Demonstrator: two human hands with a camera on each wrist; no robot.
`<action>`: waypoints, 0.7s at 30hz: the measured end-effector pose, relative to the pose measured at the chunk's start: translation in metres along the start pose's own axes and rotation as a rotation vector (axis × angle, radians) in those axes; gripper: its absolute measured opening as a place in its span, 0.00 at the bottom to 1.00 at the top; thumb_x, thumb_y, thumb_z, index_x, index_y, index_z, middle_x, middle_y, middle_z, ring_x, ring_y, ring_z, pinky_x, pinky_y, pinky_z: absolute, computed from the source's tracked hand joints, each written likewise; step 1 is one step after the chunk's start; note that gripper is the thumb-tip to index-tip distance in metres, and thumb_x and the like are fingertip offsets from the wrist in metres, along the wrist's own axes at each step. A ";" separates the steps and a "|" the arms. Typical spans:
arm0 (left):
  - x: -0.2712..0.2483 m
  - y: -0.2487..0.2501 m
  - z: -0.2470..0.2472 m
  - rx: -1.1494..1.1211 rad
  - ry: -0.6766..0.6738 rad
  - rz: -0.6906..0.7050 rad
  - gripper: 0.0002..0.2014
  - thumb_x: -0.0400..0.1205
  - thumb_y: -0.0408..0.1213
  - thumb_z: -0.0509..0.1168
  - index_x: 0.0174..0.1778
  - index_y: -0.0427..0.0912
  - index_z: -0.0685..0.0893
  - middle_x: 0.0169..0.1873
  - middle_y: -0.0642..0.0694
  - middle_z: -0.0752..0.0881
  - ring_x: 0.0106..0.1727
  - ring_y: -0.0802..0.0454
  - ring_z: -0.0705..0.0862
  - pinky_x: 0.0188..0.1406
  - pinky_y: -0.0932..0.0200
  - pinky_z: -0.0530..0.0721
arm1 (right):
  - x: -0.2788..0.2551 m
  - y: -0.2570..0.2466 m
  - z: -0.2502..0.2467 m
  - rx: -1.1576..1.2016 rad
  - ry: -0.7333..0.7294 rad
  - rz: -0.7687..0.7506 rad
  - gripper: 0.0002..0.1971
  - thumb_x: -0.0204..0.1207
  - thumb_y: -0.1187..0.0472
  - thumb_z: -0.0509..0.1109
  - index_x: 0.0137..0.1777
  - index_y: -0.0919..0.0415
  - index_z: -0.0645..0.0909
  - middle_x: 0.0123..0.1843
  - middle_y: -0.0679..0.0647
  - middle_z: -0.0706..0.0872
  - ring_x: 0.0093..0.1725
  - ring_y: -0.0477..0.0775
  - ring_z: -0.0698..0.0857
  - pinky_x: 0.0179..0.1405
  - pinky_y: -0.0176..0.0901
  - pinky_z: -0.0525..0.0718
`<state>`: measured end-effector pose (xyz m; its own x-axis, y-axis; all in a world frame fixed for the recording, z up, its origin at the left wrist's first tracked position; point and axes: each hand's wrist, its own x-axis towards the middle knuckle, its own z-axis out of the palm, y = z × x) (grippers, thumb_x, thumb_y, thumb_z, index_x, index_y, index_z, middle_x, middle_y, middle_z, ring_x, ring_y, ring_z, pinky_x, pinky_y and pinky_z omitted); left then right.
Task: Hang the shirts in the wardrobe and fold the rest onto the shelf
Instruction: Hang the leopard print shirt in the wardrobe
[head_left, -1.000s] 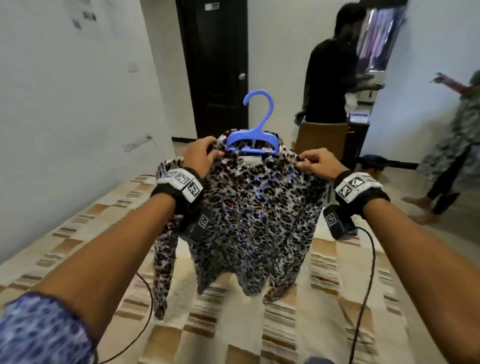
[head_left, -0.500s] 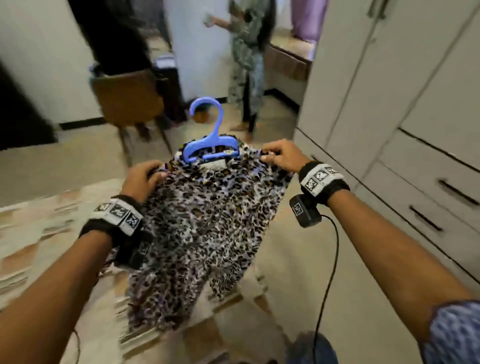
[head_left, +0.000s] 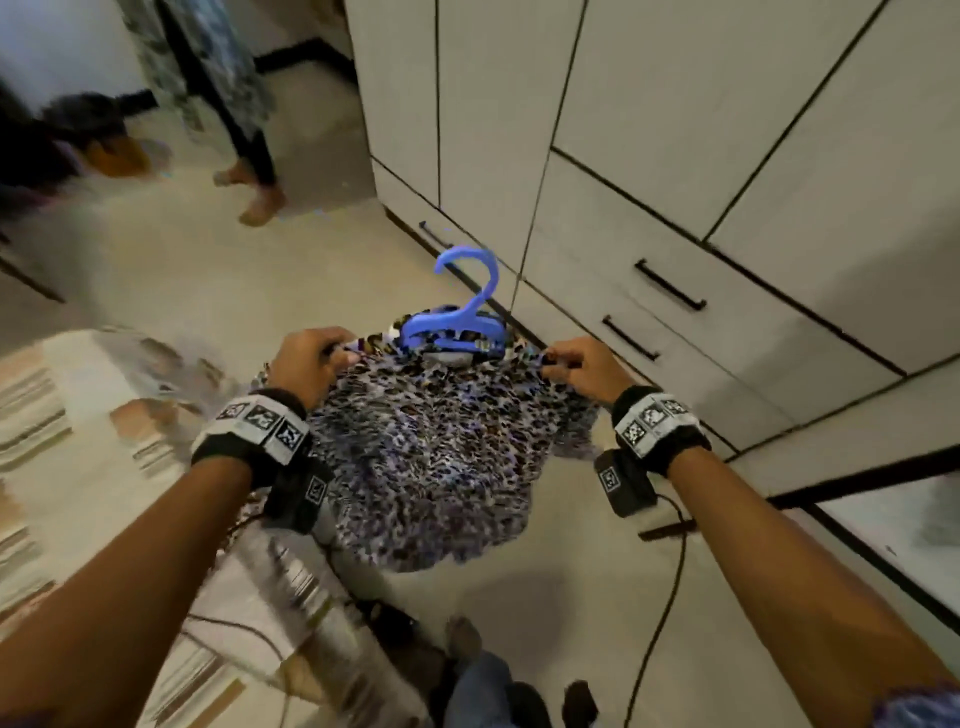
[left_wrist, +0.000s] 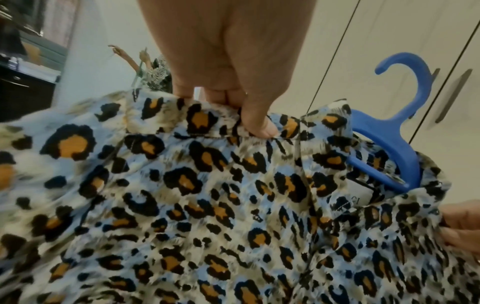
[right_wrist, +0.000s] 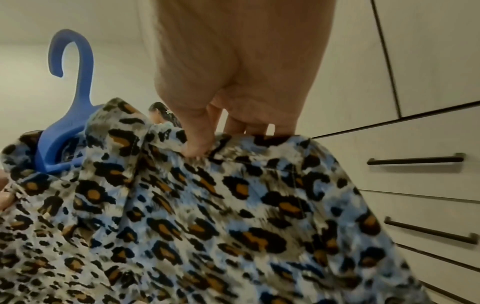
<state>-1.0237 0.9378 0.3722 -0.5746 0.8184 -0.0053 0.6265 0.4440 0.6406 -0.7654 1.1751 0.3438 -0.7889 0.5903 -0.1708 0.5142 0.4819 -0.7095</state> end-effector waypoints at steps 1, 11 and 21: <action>0.007 0.008 0.003 -0.015 -0.013 0.011 0.11 0.78 0.34 0.67 0.49 0.29 0.87 0.41 0.31 0.88 0.46 0.39 0.86 0.45 0.52 0.77 | -0.005 0.001 -0.009 -0.005 0.011 0.001 0.04 0.76 0.66 0.73 0.41 0.57 0.83 0.28 0.41 0.74 0.29 0.41 0.73 0.32 0.37 0.69; 0.094 0.112 0.011 0.027 -0.119 0.230 0.02 0.76 0.24 0.68 0.42 0.29 0.85 0.31 0.41 0.80 0.37 0.46 0.78 0.35 0.58 0.65 | -0.031 0.007 -0.117 -0.061 0.281 0.114 0.09 0.77 0.62 0.71 0.55 0.62 0.87 0.51 0.59 0.89 0.49 0.56 0.84 0.50 0.44 0.77; 0.189 0.176 0.096 0.152 -0.395 0.453 0.11 0.76 0.34 0.68 0.40 0.26 0.87 0.37 0.28 0.87 0.45 0.35 0.86 0.40 0.52 0.73 | -0.067 0.085 -0.129 -0.106 0.272 0.440 0.23 0.80 0.53 0.67 0.25 0.55 0.66 0.25 0.52 0.69 0.31 0.53 0.72 0.29 0.43 0.62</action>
<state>-0.9721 1.2058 0.4103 -0.0140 0.9981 -0.0605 0.8472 0.0440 0.5294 -0.6254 1.2606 0.3831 -0.3818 0.8917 -0.2431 0.8195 0.2050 -0.5352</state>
